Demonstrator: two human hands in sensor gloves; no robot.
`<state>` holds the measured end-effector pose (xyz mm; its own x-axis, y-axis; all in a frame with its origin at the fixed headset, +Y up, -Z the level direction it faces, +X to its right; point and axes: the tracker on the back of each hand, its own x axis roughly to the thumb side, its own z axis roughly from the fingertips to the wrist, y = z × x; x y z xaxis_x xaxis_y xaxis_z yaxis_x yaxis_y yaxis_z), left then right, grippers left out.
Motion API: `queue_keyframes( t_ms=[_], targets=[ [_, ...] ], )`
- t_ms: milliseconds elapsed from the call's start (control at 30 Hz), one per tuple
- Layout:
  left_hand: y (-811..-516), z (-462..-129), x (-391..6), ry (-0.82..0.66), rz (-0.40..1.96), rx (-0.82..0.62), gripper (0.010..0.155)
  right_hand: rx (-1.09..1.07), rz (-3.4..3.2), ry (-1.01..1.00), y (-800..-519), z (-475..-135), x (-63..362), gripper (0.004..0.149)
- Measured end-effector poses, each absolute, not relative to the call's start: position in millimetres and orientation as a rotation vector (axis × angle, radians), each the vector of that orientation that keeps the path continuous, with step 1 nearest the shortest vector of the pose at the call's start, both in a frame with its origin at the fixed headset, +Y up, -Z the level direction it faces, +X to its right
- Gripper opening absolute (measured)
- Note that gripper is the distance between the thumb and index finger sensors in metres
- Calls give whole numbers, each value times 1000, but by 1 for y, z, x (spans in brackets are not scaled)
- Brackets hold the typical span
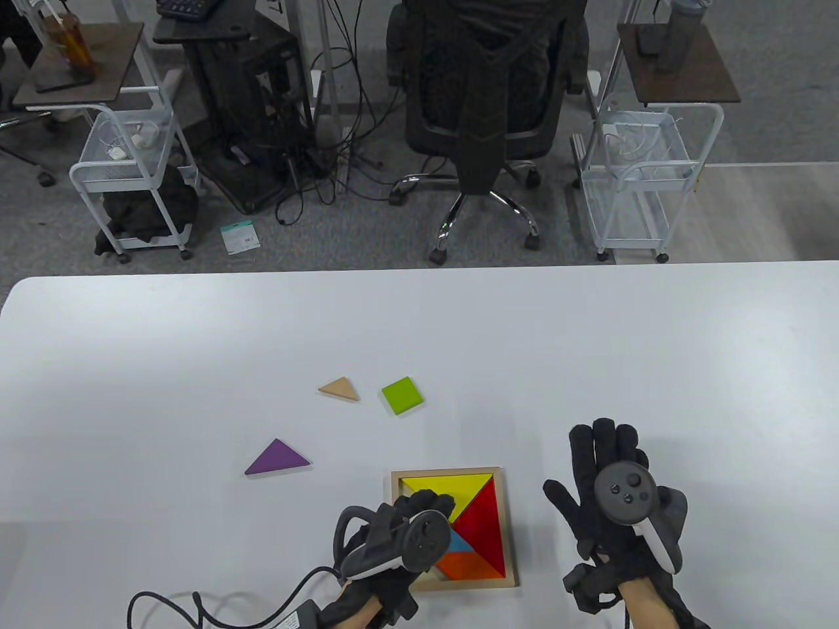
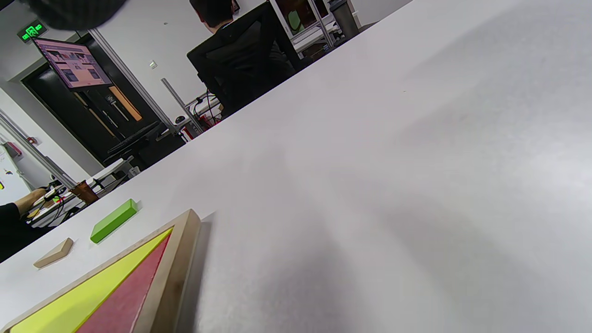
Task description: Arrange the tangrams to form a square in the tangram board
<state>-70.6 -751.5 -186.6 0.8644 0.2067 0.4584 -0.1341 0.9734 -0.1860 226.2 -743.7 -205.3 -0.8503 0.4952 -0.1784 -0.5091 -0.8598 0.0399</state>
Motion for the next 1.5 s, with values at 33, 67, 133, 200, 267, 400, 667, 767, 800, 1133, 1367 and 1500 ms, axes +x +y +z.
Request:
queue_keyframes(
  t_ms=[33,67,133,200,267,400,667,767,800,1133,1367,1500],
  targets=[
    [-748,-187,-83,-475,171,-126,62,-219,2603,113,-744,-205,226,84],
    [-745,-188,-94,-453,160,-112,64,-218,2605,111,-743,-205,226,84],
    [-744,-189,-117,-403,140,-95,68,-216,2612,110,-744,-205,226,84],
    [-746,-190,-140,-349,130,-94,71,-216,2635,122,-745,-205,225,84],
    [-750,-191,-161,-279,112,-113,73,-217,2654,132,-746,-205,224,84],
    [-761,-194,-191,-181,105,-128,76,-220,2684,165,-751,-206,221,83],
    [-765,-198,-211,-111,166,-175,76,-228,2702,202,-756,-207,220,84],
    [-760,-204,-218,-89,158,-162,77,-225,2702,210,-756,-207,220,85],
    [-758,-209,-222,-71,151,-165,78,-223,2701,212,-756,-207,220,85],
    [-772,-284,-257,26,23,-561,90,-236,2701,240,-755,-208,221,86],
    [-776,-306,-256,-6,-20,-646,82,-239,2723,262,-756,-209,219,88],
    [-784,-312,-253,-3,-14,-707,78,-234,2735,256,-756,-209,218,88]
  ],
)
